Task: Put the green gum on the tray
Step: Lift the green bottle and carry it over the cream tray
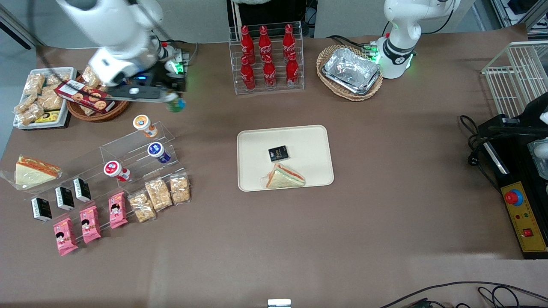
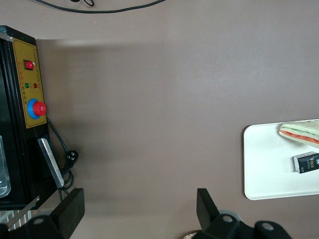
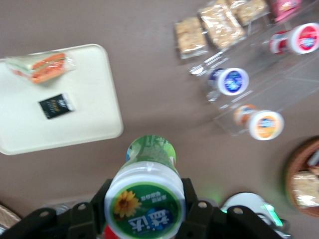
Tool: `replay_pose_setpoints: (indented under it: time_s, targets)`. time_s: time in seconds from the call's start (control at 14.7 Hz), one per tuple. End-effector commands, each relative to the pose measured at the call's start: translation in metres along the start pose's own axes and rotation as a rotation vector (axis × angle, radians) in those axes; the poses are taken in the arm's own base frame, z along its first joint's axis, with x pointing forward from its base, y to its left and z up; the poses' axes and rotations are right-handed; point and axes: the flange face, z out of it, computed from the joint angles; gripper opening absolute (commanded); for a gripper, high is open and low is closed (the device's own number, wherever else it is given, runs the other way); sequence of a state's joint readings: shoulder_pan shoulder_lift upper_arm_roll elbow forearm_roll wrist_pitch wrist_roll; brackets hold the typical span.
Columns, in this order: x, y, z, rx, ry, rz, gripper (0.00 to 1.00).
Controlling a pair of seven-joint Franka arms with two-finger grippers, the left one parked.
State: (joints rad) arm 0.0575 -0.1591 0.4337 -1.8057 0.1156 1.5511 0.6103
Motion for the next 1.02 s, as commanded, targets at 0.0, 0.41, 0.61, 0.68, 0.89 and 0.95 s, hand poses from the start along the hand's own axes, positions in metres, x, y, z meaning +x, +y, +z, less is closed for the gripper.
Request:
replay_pose_setpoints:
  time_s: [0.0, 0.41, 0.61, 0.68, 0.89, 0.95]
  targets:
    - [0.01, -0.067, 0.039, 0.056, -0.026, 0.073, 0.0]
    - [0.025, -0.103, 0.155, 0.12, -0.016, 0.128, 0.0]
    - [0.038, -0.11, 0.212, 0.121, -0.011, 0.11, 0.0]
    - [0.044, -0.112, 0.229, 0.114, -0.011, 0.1, 0.0]
    - [0.048, -0.12, 0.269, 0.127, -0.039, 0.096, 0.0]
    - [0.047, -0.122, 0.28, 0.122, -0.056, 0.094, 0.0]
